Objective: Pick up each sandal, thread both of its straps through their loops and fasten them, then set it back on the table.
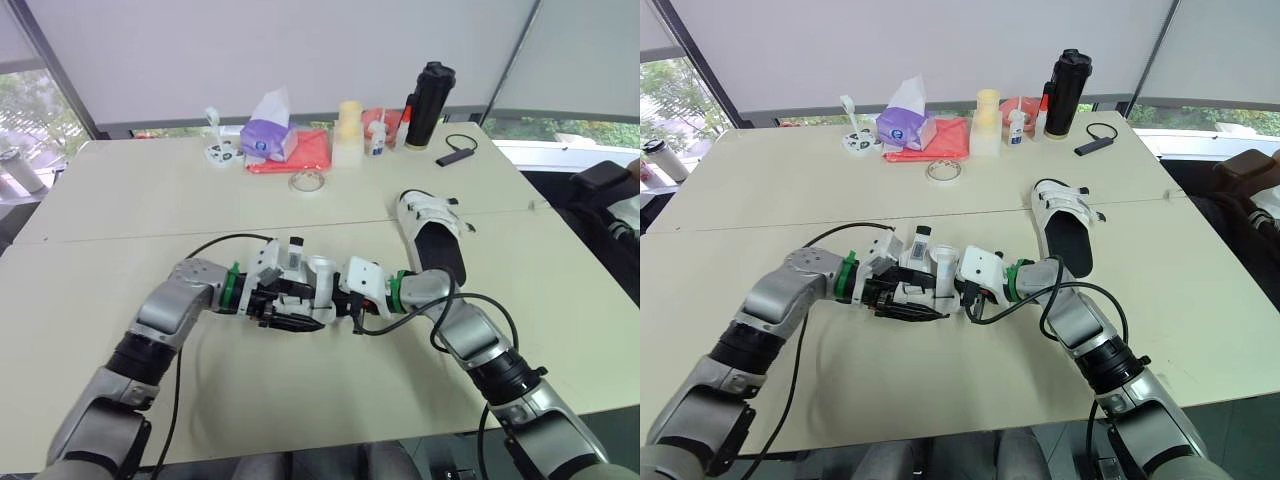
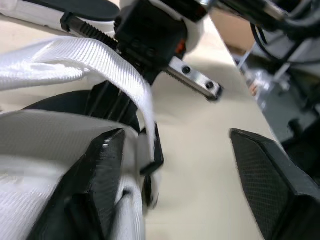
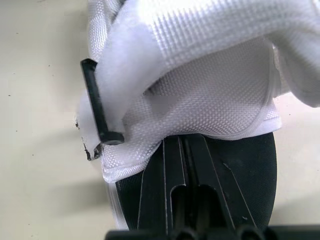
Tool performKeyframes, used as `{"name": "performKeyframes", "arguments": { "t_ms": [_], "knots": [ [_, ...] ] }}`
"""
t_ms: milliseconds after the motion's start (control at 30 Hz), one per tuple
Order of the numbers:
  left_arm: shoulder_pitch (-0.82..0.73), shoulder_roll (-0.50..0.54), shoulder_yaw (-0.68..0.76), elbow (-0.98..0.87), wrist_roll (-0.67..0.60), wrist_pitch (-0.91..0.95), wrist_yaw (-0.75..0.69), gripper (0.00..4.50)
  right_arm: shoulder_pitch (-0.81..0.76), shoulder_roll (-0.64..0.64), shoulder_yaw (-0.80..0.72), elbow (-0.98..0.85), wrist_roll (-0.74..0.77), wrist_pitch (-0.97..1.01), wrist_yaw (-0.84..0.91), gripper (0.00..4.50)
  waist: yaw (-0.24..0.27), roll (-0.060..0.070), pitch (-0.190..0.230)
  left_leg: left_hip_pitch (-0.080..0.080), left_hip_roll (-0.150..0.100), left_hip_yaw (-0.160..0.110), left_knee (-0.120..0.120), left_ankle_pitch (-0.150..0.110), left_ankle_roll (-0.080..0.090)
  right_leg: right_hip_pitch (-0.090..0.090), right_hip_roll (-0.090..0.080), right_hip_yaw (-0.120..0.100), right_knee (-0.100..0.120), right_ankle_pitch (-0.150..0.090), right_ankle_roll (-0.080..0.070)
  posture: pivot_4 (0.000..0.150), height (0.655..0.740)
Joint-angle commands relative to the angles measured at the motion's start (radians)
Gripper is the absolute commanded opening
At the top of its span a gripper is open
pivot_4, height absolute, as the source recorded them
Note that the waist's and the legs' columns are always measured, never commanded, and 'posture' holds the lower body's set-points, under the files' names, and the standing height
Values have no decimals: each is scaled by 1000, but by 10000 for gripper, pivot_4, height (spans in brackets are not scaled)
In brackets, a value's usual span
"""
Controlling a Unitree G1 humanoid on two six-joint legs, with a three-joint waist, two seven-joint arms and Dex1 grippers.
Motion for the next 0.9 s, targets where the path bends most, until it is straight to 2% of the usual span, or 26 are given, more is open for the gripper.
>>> {"name": "performKeyframes", "arguments": {
  "t_ms": [33, 333, 467, 567, 667, 900],
  "knots": [
    [9, 17, 47, -79, -35, 28, 15, 32674, 28, -15, 39, 42, -31, 19, 10, 0, 0, 0, 0, 0, 0, -1, 0, 0, 0, 0, 0, 0, 0, 0, 0, 1500, 7400],
    [51, 79, 209, -306, -252, 273, 94, 32674, 22, -10, 43, 51, -29, 15, 14, 0, -3, 0, 0, 0, 0, -2, 0, 0, 0, 0, -1, 0, 0, 0, 0, 1500, 7400],
    [107, 122, 229, -373, -279, 301, 115, 32674, 22, -11, 43, 51, -29, 14, 14, 0, -2, 0, 0, 0, 0, -1, 0, 0, 0, 0, 0, 0, 0, 0, 0, 1500, 7400],
    [233, 178, 222, -438, -245, 249, 105, 32674, 26, -12, 44, 50, -29, 13, 14, 0, -4, 0, 0, 0, 1, -1, -1, 0, 0, -1, -1, 2, 0, 0, 0, 1500, 7400],
    [321, 178, 183, -426, -176, 163, 126, 32674, 30, -6, 53, 52, -34, 9, 12, 0, 0, 0, 0, 0, 1, -1, -2, 0, 0, -1, -1, 2, 0, 0, -1, 1500, 7400],
    [373, 118, 139, -383, -106, 65, 189, 32674, 29, -7, 53, 52, -37, 6, 20, 0, 0, 0, 0, 0, 2, -1, -1, -2, -3, -1, -3, 2, -2, 0, -2, 1500, 7400]
  ]
}}
